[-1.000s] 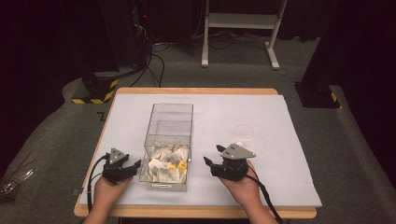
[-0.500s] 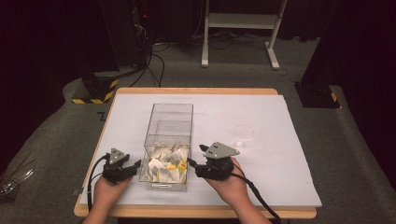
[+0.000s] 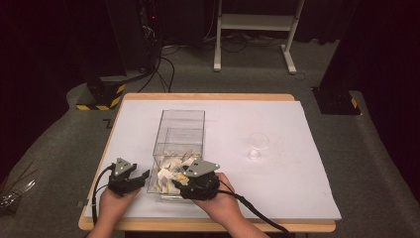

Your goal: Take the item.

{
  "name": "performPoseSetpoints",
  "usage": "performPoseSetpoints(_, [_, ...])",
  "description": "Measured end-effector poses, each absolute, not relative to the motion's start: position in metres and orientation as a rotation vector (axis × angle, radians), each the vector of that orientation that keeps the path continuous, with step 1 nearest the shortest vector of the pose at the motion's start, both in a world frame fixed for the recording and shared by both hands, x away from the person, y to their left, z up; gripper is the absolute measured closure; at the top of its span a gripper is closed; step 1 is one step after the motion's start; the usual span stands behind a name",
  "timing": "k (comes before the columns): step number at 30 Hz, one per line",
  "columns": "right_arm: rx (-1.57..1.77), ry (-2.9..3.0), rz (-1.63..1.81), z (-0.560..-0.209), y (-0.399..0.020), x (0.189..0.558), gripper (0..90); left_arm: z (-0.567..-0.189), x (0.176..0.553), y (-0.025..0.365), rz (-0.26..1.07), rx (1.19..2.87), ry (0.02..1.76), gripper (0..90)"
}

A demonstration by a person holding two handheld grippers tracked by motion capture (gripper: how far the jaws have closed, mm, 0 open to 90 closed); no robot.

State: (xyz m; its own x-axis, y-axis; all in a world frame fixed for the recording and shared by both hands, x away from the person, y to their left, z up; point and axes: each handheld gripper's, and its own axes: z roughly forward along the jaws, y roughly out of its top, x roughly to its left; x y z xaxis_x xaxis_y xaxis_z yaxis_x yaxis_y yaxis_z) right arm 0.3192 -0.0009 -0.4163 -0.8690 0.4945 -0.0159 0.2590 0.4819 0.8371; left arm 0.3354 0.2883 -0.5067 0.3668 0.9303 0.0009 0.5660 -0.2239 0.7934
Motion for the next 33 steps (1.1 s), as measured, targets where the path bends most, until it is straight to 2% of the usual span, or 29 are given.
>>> performPoseSetpoints(20, [0.631,2.620,1.160,-0.422,0.041,0.323,43.4,-0.507,0.336,0.288,0.636,1.921,1.295,39.5])
performPoseSetpoints(27, [0.612,2.615,1.078,-0.425,0.044,0.322,47.5,-0.507,0.335,0.288,0.636,1.913,1.292,39.4])
performPoseSetpoints(33, [0.645,2.584,1.074,-0.424,0.033,0.324,55.7,-0.507,0.336,0.288,0.636,1.917,1.292,39.4])
